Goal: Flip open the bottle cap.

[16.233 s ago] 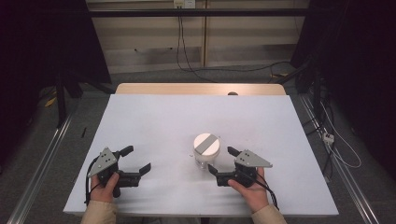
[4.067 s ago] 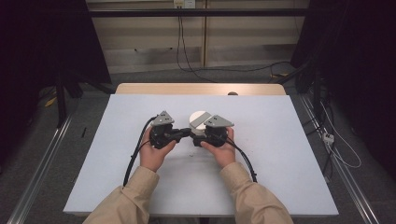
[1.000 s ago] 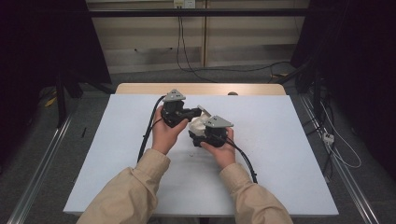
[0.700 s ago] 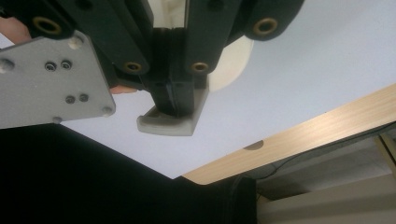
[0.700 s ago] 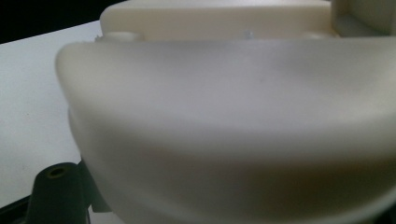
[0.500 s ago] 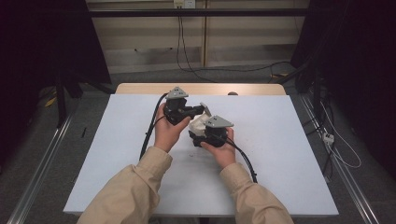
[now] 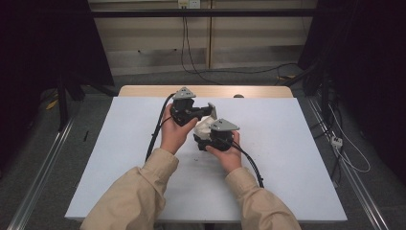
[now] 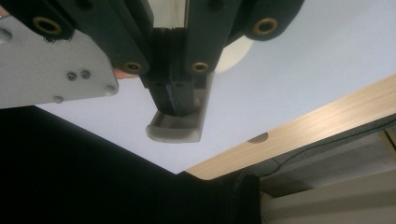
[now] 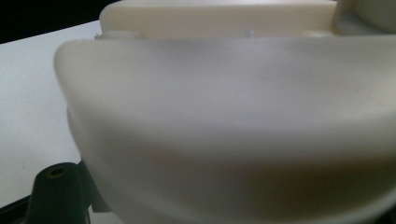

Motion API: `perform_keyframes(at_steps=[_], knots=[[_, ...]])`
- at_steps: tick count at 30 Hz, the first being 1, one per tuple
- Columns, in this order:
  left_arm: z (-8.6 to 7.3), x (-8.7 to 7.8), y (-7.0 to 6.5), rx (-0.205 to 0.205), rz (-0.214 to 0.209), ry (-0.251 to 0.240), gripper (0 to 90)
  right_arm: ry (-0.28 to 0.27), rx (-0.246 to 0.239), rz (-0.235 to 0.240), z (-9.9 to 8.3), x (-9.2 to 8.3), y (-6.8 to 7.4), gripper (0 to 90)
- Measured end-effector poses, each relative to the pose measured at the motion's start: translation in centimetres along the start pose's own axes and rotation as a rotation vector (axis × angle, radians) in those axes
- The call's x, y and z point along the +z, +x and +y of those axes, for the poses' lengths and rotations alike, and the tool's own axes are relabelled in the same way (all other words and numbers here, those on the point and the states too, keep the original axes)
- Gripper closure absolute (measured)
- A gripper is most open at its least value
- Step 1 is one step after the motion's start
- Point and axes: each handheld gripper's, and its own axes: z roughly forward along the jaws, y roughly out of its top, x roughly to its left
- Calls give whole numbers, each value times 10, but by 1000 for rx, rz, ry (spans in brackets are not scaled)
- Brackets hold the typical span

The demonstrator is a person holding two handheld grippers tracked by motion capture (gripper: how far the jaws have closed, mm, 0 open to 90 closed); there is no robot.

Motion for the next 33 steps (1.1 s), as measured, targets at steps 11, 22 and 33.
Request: perform_keyframes(at_steps=[11,22,33], knots=[[1,3,1,2,-4,-7,900,-2,-2,1,0,0,0,185],[2,6,1,-3,-7,-12,900,-2,-3,0,0,1,0,185],[4,9,1,3,-10,-11,900,-3,-5,0,-1,1,0,184]])
